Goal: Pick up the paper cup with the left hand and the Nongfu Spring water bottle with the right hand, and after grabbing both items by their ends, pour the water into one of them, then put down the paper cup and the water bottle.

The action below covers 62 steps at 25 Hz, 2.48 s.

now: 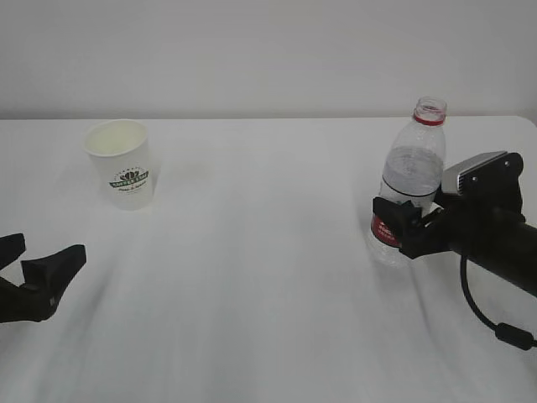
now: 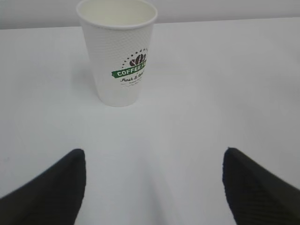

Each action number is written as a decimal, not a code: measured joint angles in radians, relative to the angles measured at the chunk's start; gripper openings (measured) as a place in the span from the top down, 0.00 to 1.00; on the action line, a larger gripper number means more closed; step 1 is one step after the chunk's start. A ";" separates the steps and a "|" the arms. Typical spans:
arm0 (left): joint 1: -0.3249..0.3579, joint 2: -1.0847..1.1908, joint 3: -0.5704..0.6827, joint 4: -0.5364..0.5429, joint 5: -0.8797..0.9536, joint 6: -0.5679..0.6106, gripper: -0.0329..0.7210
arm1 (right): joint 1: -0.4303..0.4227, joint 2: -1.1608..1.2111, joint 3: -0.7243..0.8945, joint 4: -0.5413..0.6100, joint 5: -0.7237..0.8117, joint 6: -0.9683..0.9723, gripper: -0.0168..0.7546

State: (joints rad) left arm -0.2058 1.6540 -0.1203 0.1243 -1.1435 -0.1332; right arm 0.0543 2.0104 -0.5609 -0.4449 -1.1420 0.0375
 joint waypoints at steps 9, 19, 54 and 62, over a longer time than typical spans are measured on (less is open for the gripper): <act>0.000 0.000 0.000 0.000 0.000 0.000 0.08 | 0.000 0.074 -0.081 -0.045 -0.002 0.046 0.12; 0.000 0.000 0.000 0.000 0.000 0.000 0.09 | 0.000 0.080 -0.092 -0.061 -0.002 0.040 0.28; 0.000 0.000 0.000 0.020 0.000 0.029 0.20 | 0.000 -0.176 -0.086 -0.192 0.127 0.082 0.34; 0.000 0.000 0.000 0.021 0.000 0.029 0.20 | 0.000 -0.229 -0.082 -0.229 0.172 0.125 0.34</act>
State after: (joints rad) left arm -0.2058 1.6540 -0.1203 0.1453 -1.1435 -0.1042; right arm 0.0543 1.7812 -0.6425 -0.6735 -0.9699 0.1623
